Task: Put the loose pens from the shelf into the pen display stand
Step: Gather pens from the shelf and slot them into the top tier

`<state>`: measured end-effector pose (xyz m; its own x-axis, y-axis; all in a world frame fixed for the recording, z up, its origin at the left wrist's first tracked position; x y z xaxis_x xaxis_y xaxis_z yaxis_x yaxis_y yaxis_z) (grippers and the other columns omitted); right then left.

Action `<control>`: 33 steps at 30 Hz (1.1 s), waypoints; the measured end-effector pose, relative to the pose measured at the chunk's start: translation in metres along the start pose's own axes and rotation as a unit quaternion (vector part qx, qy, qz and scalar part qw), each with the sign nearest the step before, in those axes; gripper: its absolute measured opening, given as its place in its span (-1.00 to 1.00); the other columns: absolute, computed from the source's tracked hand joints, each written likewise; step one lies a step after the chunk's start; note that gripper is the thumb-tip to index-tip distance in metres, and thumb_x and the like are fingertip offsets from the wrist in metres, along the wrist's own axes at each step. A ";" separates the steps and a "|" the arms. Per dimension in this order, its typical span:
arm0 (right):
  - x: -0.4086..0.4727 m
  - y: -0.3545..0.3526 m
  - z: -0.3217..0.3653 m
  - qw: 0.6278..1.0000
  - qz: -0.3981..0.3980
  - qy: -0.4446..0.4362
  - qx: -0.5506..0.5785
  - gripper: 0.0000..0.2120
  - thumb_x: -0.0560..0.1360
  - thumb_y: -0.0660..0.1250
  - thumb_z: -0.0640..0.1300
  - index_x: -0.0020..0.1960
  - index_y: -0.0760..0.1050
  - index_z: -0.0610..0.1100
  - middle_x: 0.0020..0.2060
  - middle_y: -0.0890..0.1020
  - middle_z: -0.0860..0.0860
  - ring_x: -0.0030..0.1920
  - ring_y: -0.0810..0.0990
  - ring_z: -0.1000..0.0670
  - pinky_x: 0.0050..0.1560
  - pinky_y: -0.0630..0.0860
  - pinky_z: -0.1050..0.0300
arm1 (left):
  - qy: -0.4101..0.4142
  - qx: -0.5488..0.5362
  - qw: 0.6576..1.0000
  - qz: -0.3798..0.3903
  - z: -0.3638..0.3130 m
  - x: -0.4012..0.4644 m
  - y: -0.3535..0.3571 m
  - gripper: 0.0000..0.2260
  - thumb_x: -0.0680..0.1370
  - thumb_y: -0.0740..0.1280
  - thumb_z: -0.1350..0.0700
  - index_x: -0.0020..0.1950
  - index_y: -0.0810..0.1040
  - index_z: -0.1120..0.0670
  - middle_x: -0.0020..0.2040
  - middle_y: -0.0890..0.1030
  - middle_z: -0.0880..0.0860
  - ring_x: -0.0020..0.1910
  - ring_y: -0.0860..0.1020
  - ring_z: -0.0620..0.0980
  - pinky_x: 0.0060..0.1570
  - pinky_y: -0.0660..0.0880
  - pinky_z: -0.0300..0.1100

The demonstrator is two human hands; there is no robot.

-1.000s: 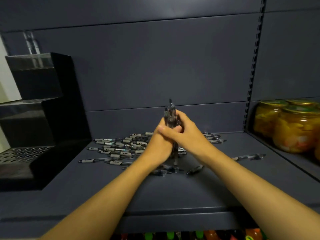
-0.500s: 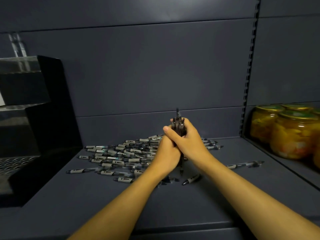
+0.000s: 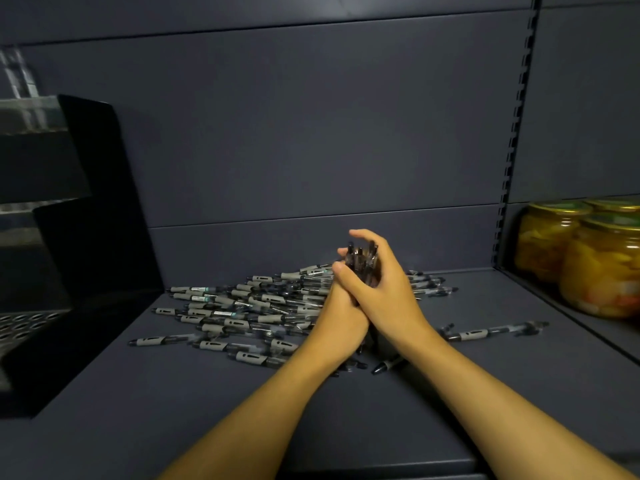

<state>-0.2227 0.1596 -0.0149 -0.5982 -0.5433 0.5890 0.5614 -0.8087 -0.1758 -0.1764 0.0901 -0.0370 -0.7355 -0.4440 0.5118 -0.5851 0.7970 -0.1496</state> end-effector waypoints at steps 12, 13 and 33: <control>0.000 -0.008 0.009 1.000 0.000 -0.015 0.015 -0.55 0.47 0.46 -0.03 0.32 0.43 0.08 0.07 0.67 0.21 0.12 0.61 0.25 0.24 0.53 0.16 | 0.026 0.024 0.999 0.007 -0.013 0.001 -0.002 -0.77 0.63 0.23 0.27 0.20 0.58 0.06 0.08 0.65 -0.08 0.08 0.60 -0.30 0.02 0.48 -0.39; 0.000 -0.010 0.012 1.000 0.005 -0.018 0.015 -0.54 0.46 0.47 -0.04 0.31 0.43 0.10 0.07 0.65 0.26 0.12 0.60 0.27 0.21 0.52 0.24 | 0.025 0.026 0.999 0.005 -0.017 0.002 -0.005 -0.81 0.64 0.24 0.23 0.18 0.58 0.05 0.05 0.66 -0.09 0.05 0.60 -0.30 0.00 0.49 -0.39; 0.038 0.026 0.112 0.982 0.162 -0.055 0.082 -0.83 0.57 0.36 -0.08 0.14 0.60 0.06 -0.07 0.68 0.09 -0.11 0.64 0.14 -0.04 0.63 0.16 | -0.048 -0.029 0.998 -0.016 -0.126 -0.018 -0.120 -0.71 0.60 0.25 -0.01 0.20 0.59 0.12 -0.04 0.71 0.19 -0.11 0.70 0.06 -0.15 0.61 -0.12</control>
<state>-0.1669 0.1436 0.0910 -0.3123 -0.7310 0.6067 0.8023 -0.5449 -0.2435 -0.0498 0.0538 0.0784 -0.7479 -0.5049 0.4309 -0.5901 0.8031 -0.0832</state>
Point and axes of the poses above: each hand's wrist, its own x-axis towards the middle knuckle, its own y-axis out of the palm, z = x × y, the point moved 3 cm from there along x, towards the middle knuckle
